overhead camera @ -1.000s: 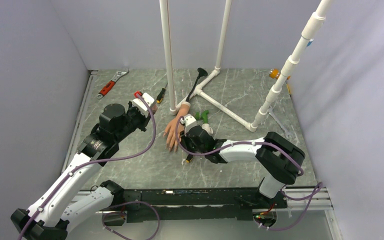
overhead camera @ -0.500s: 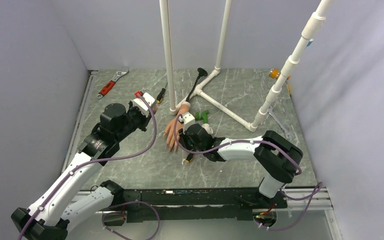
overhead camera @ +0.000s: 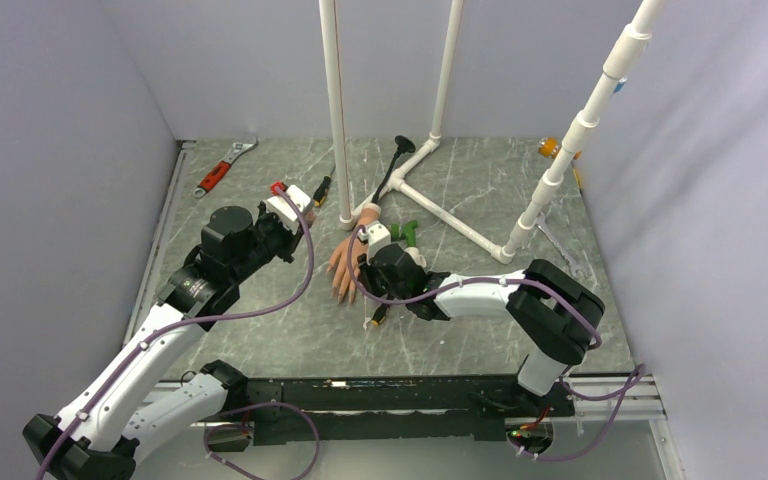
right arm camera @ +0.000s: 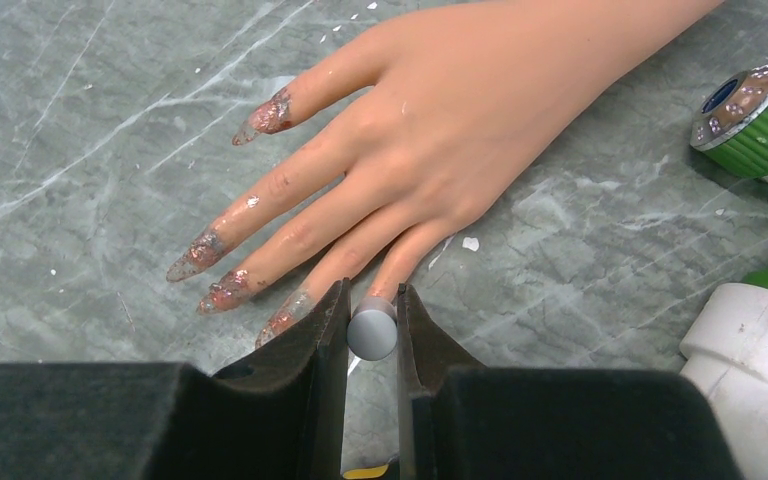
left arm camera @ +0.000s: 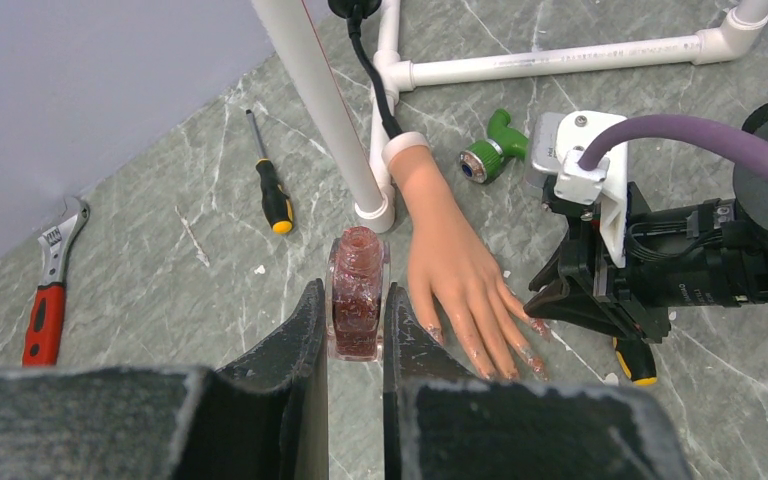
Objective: Paint the nails
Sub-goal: Paint the nail polish on the nail.
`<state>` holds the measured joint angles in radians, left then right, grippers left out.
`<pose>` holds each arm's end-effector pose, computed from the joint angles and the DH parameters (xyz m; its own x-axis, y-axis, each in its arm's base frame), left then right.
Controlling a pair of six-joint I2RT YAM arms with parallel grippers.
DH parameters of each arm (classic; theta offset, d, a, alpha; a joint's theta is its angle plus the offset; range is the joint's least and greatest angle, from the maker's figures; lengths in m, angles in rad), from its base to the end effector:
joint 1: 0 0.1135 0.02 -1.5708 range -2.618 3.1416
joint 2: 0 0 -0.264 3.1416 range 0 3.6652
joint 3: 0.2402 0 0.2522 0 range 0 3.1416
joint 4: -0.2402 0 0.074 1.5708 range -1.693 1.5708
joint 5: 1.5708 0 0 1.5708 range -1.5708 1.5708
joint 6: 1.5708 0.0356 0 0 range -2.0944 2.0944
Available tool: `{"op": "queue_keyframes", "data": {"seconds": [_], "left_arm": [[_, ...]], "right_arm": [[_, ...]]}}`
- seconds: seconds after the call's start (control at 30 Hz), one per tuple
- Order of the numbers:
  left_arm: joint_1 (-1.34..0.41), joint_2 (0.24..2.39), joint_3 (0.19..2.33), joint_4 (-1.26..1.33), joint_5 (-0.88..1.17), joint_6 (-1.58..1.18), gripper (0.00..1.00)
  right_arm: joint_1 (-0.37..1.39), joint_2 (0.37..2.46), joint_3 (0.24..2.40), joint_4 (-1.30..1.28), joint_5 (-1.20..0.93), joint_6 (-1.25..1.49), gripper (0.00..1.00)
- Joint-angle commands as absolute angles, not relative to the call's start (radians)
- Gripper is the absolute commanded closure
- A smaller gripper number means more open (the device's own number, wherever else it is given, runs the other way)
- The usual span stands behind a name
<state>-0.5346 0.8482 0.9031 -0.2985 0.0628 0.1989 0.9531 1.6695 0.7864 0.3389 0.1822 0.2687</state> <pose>0.1649 -0.1003 0.3585 -0.0926 0.2840 -0.9543 0.5909 0.7871 0.1769 0.2028 0.2744 0.1686 -0.4781 -0.2222 -0.8497 -0.6068 0.7830 0.1367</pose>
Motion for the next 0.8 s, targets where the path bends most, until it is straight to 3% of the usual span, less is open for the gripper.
{"op": "queue_keyframes", "data": {"seconds": [0.0, 0.77], "left_arm": [[-0.535, 0.847, 0.924, -0.265, 0.061, 0.211, 1.00], [-0.535, 0.848, 0.923, -0.267, 0.059, 0.211, 1.00]], "right_arm": [[0.948, 1.669, 0.817, 0.379, 0.199, 0.257, 1.00], [0.950, 1.646, 0.734, 0.393, 0.073, 0.267, 1.00]]}}
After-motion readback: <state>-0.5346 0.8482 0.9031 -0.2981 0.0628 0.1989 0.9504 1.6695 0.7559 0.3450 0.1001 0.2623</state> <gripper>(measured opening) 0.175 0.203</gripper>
